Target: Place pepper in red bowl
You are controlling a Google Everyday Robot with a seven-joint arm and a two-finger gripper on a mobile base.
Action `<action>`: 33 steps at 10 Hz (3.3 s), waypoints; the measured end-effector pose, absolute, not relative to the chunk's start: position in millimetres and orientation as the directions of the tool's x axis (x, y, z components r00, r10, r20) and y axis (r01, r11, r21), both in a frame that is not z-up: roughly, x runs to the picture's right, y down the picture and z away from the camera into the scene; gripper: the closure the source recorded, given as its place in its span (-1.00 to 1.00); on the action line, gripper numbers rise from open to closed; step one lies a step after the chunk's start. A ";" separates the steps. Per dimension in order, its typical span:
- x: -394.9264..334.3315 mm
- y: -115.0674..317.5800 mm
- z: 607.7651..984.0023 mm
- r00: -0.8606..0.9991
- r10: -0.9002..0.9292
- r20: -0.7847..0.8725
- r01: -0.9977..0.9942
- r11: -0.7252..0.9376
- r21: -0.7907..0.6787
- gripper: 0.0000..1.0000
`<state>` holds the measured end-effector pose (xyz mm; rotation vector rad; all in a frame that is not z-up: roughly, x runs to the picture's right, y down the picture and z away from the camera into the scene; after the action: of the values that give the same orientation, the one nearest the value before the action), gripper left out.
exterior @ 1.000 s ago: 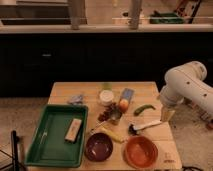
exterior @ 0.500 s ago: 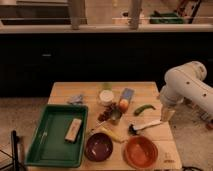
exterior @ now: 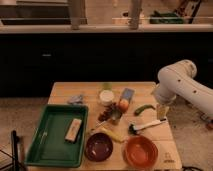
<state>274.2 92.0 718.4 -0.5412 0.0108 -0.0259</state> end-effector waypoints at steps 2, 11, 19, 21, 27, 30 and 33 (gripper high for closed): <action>269.5 83.3 733.6 0.999 -0.036 0.018 0.040 0.861 -0.507 -0.60; 265.4 74.0 783.6 0.998 -0.013 0.059 0.041 0.865 -0.501 -0.60; 265.5 82.1 837.3 0.996 0.059 0.063 -0.017 0.854 -0.520 -0.60; 265.7 83.8 848.1 0.996 0.071 0.063 -0.027 0.851 -0.524 -0.60; 273.2 97.4 883.5 0.994 0.095 0.058 -0.049 0.841 -0.539 -0.60; 277.8 101.4 897.2 0.991 0.127 0.046 -0.081 0.833 -0.548 -0.60; 286.8 106.9 908.4 0.989 0.141 0.036 -0.097 0.824 -0.559 -0.60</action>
<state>286.8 106.9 908.4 -0.5898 -0.0766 0.1268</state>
